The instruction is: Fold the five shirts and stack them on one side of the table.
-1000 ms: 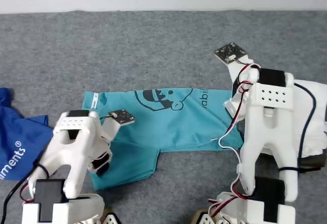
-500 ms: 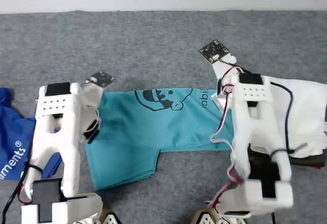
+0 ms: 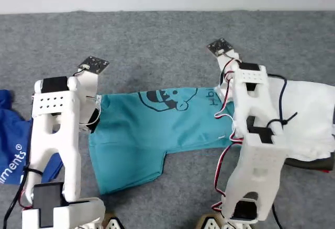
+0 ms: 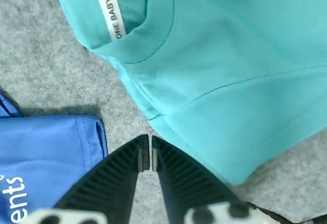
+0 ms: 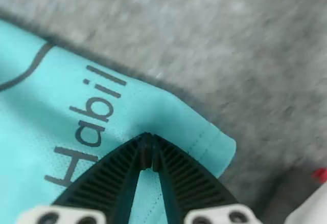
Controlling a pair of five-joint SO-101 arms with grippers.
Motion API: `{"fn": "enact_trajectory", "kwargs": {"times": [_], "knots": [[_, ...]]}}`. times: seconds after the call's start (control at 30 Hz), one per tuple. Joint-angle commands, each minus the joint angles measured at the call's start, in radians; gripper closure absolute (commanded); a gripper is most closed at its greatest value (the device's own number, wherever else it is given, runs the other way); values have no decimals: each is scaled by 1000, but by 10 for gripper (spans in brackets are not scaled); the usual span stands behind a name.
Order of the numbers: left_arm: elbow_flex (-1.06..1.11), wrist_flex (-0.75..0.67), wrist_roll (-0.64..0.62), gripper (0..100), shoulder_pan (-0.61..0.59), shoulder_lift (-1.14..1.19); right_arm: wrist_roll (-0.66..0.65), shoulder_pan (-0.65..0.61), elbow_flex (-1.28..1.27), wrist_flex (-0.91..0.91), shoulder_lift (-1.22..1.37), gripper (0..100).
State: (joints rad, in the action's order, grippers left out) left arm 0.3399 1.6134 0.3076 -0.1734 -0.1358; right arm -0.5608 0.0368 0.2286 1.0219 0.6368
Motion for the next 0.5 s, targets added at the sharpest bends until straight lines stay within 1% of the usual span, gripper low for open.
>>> {"fn": "enact_trajectory", "kwargs": {"times": [0.0, 0.17, 0.27, 0.47], "knots": [[-39, 11, -9, 983, -2, -32, 6, 16, 146, 51, 30, 976], [-39, 11, -9, 983, -2, -38, 6, 8, 224, 185, 30, 978], [-39, 12, -9, 983, -2, -40, 14, 4, 259, 321, -16, 976], [-39, 12, -9, 983, -2, -40, 14, -45, 269, 590, -124, 976]]}}
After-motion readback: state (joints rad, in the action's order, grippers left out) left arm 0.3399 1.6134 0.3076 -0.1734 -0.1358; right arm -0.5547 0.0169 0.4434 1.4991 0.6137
